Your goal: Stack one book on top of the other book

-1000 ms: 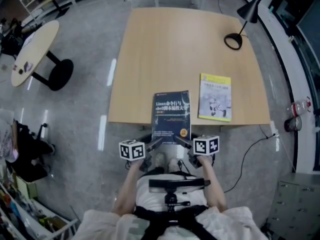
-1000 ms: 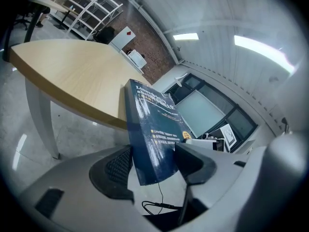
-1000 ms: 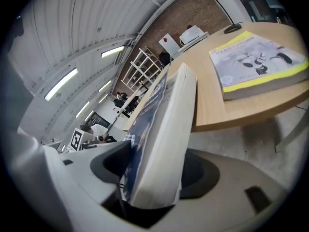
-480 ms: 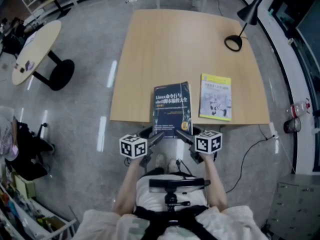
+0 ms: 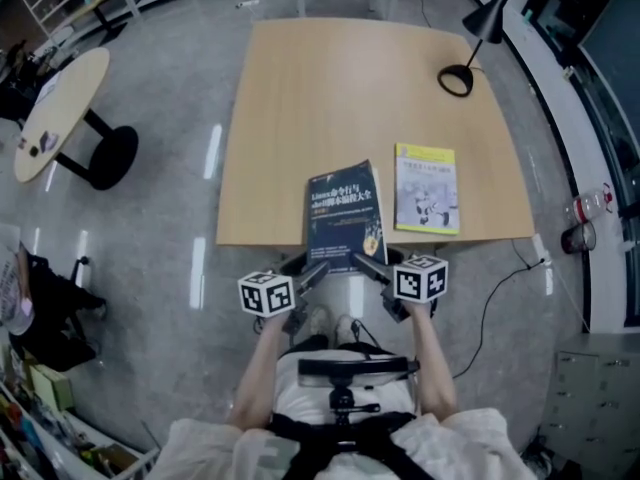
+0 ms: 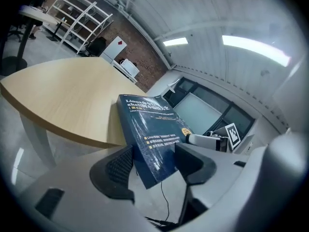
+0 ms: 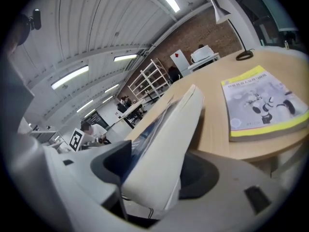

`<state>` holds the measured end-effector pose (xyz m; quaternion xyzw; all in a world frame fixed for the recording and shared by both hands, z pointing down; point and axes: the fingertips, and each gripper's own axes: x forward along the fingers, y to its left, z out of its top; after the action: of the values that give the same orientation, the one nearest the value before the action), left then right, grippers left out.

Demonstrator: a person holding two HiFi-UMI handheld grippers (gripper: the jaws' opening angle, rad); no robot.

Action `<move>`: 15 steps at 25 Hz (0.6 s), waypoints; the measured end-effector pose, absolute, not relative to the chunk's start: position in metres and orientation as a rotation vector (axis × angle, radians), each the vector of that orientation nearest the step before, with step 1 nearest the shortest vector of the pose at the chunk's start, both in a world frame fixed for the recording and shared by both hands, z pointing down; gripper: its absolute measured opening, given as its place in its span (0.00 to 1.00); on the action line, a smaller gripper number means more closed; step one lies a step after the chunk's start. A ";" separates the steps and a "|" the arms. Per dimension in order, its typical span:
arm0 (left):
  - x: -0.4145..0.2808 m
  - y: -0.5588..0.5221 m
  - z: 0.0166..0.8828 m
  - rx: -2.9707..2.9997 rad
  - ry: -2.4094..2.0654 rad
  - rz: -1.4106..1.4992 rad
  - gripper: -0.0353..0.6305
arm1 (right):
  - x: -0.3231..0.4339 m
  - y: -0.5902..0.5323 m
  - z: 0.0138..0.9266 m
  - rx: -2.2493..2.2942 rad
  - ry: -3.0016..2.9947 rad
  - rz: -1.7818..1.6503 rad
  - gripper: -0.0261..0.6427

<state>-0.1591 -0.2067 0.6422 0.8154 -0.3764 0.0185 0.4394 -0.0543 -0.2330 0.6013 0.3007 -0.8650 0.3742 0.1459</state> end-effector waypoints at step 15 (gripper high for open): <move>-0.150 -0.240 0.595 2.114 -0.933 -0.052 0.46 | -0.047 -0.261 0.547 0.930 -2.624 0.869 0.49</move>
<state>-0.1503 -0.2400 0.5954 0.8370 -0.3694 -0.0205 0.4031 -0.0474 -0.2614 0.5466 0.3167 -0.8940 0.2963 0.1125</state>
